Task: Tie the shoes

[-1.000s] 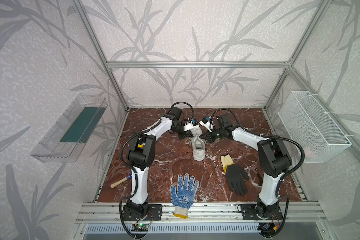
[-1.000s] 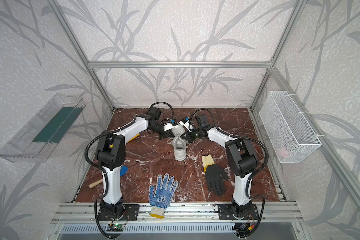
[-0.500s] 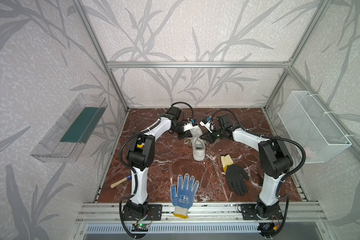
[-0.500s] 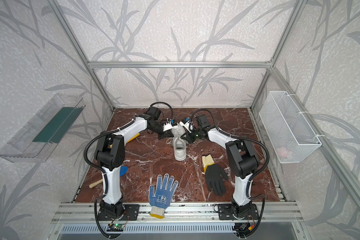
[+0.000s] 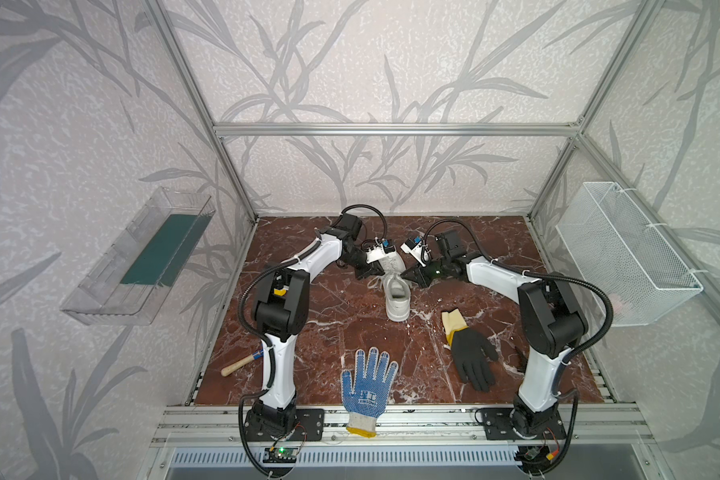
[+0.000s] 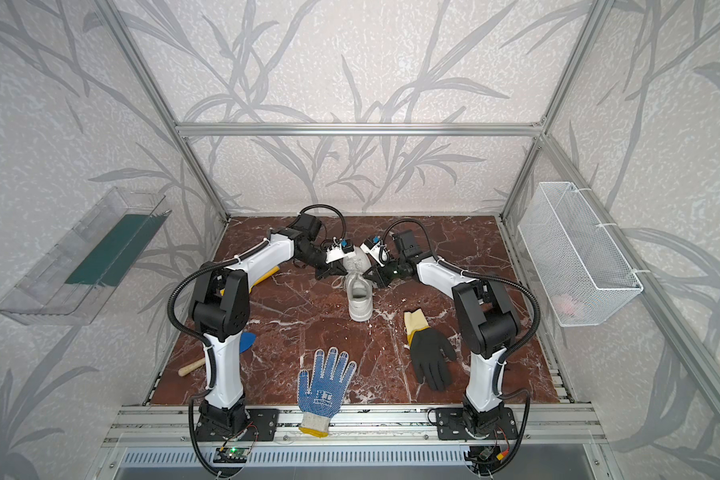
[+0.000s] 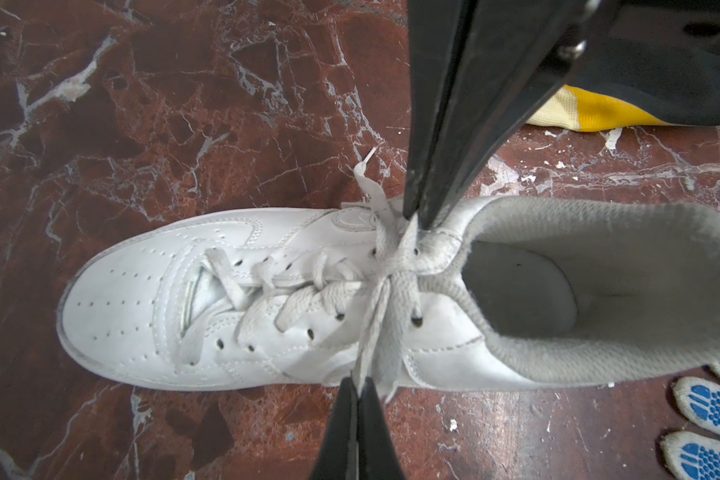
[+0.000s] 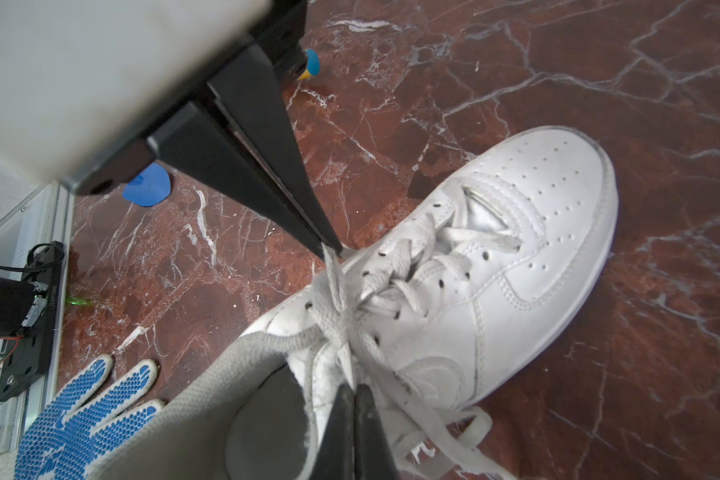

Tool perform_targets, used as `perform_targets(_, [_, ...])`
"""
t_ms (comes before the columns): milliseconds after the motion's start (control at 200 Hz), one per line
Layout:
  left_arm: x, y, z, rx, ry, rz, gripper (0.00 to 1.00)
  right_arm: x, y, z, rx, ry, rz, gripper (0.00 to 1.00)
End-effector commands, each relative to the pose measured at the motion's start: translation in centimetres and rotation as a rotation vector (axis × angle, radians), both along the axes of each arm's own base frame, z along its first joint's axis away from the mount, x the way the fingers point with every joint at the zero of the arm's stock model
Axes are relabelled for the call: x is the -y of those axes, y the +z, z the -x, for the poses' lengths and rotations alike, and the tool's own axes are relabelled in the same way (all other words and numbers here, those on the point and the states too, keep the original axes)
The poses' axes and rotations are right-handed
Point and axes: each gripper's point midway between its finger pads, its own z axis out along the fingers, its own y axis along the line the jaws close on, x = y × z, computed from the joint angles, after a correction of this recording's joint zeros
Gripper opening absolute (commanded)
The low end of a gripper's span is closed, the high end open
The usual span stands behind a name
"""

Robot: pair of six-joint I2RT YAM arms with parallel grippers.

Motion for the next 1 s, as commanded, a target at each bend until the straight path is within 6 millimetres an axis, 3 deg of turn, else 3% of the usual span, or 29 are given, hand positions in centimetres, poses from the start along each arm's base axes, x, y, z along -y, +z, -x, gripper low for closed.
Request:
perform_targets(0, [-1.8,-0.3,0.6,-0.021,0.018,-0.031,0.00,1.5,-0.8,0.7,-0.047,-0.027,0.042,0.00])
perform_targets(425, [-2.2,-1.4,0.6,-0.048,0.034,-0.032,0.00,1.8,-1.6,0.8,-0.082,-0.034,0.056,0.00])
perform_targets(600, [-1.7,-1.1,0.6,-0.048,0.029,-0.006,0.00,1.6,-1.7,0.8,-0.100,-0.026,0.052,0.00])
perform_targets(745, [-0.8,-0.1,0.9,-0.049,0.009,0.036,0.00,0.5,-0.5,1.3,-0.114,0.030,0.001,0.00])
perform_targets(820, [-0.6,0.7,0.8,-0.037,0.007,0.056,0.14,0.2,-0.1,1.5,-0.120,0.044,-0.006,0.15])
perform_targets(880, [-0.5,1.3,0.6,-0.024,0.013,0.066,0.31,0.1,0.2,1.6,-0.128,0.044,-0.007,0.24])
perform_targets(995, [-0.6,2.0,0.3,-0.004,0.027,0.070,0.47,0.6,1.0,1.4,-0.107,0.014,-0.009,0.42])
